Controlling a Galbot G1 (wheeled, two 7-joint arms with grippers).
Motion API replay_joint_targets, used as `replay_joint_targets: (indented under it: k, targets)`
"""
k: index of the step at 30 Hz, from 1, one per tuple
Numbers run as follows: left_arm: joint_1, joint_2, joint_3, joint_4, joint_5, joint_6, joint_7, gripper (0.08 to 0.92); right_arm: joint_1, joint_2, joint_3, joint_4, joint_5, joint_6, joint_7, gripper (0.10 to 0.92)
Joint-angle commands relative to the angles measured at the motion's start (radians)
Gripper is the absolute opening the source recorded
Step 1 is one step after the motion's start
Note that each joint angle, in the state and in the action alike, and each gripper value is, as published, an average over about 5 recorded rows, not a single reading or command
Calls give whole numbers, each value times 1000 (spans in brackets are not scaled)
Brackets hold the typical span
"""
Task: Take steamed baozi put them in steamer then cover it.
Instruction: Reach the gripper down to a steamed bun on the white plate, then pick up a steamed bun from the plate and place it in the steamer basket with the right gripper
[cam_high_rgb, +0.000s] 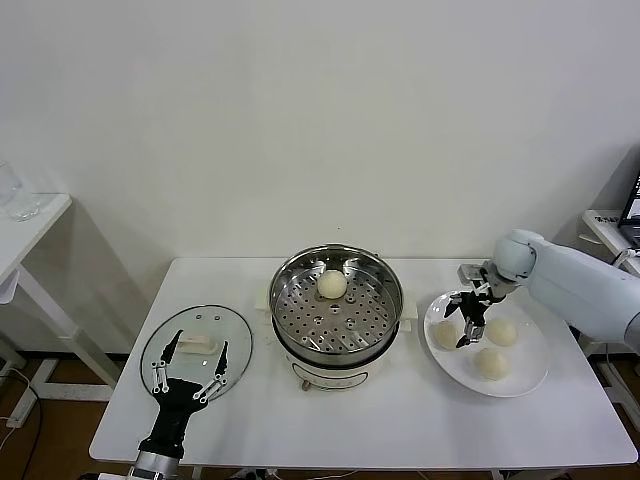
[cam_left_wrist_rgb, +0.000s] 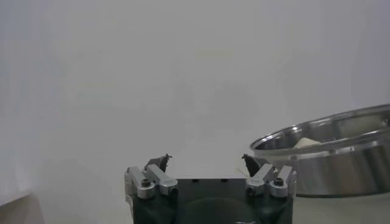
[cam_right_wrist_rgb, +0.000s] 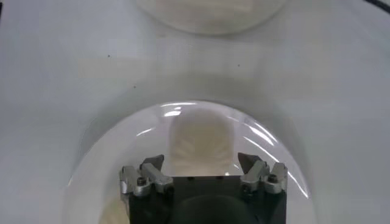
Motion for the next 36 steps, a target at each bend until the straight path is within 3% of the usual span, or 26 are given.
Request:
replay_joint_targets:
  k: [1, 11, 18, 26, 36]
  targets:
    - [2, -1, -3, 1, 0, -1, 0, 823, -42, 39, 21, -50, -20, -6, 22, 820]
    - [4, 0, -8, -3, 0, 0, -1, 823, -1, 16, 15, 4, -17, -7, 9, 657]
    - [-1, 4, -4, -6, -1, 3, -2, 823, 227, -26, -37, 92, -26, 18, -133, 645]
    - [-5, 6, 4, -22, -1, 11, -3, 823, 584, 77, -223, 184, 151, -7, -268, 652]
    - [-8, 11, 10, -16, 16, 3, -5, 823, 731, 322, -361, 285, 412, -120, -218, 653]
